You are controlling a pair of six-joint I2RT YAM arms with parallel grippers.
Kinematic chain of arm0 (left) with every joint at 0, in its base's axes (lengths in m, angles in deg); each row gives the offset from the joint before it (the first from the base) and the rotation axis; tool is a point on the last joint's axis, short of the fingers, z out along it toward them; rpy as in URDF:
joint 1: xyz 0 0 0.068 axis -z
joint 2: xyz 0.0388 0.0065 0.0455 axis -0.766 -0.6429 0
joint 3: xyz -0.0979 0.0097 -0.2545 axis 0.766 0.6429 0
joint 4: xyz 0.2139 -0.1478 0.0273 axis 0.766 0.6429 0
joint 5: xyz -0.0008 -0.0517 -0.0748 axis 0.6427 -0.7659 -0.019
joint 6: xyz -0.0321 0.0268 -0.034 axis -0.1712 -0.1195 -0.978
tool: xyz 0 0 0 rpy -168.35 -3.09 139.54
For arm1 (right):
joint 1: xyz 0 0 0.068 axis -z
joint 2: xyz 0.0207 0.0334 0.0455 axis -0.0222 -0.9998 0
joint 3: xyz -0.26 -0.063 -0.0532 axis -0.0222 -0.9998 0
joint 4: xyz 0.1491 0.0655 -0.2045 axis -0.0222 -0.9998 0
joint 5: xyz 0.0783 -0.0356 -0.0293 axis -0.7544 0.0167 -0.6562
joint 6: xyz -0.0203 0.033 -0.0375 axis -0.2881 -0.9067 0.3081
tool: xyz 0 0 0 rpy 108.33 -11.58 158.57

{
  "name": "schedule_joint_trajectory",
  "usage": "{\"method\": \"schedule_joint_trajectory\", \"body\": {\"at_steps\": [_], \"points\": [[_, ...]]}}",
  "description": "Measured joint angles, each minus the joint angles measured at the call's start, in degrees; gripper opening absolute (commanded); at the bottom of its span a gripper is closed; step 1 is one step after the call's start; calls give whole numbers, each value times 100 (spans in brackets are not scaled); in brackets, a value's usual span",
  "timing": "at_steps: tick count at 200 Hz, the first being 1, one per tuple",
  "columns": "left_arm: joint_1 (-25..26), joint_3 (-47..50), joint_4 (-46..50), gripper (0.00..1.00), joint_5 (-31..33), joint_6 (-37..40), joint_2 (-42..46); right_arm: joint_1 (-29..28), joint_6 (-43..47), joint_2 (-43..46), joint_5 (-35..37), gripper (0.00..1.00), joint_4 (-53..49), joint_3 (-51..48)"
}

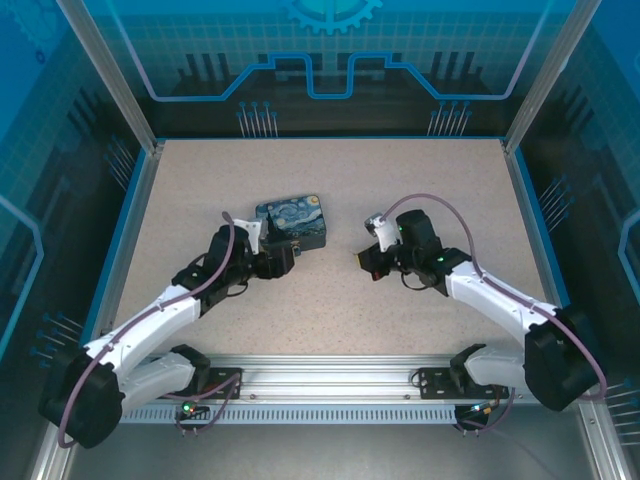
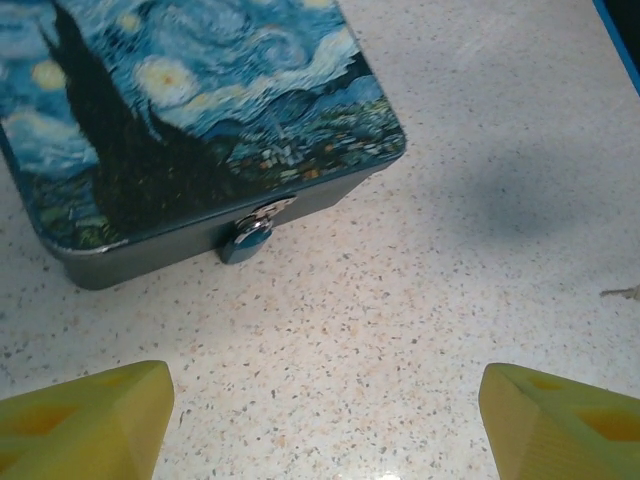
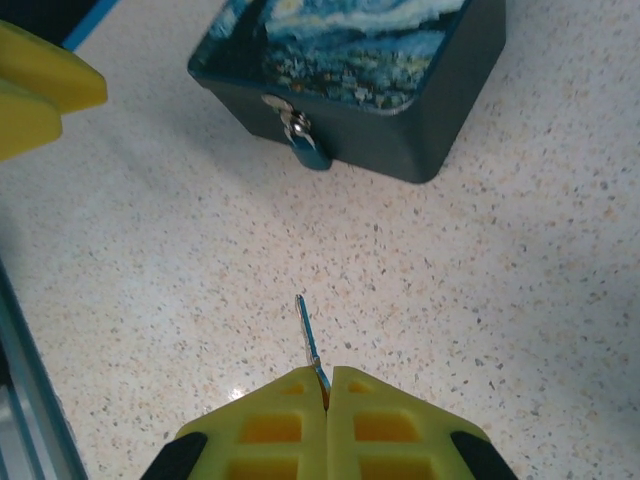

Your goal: Unlock a padlock with a key

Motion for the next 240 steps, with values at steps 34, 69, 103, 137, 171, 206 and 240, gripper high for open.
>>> {"method": "schedule_joint_trajectory", "body": {"at_steps": [34,69,103,137,171,206,240], "points": [[153,398,-761,81,129,-197,-201,-146,-90,-308,160,0,162,24],[420,693,-1541,82,393,-282,-597,-146,-197,-479,177,0,420,155],[485,774,-1974,84,745,-319,-820,-146,-245,-855,103,0,555,599],[393,774,-2118,88,907,-459,-981,-146,-302,-1263,63,0,603,1012],[-133,761,-2205,88,717,-732,-1281,-168,-367,-1543,-26,0,667,1281],[-380,555,-2365,87,310,-822,-1884,-173,-389,-1626,-39,0,702,1300],[-675,295,-2529,87,61,-916,-2291,-166,-385,-1700,-20,0,638,1410]]}}
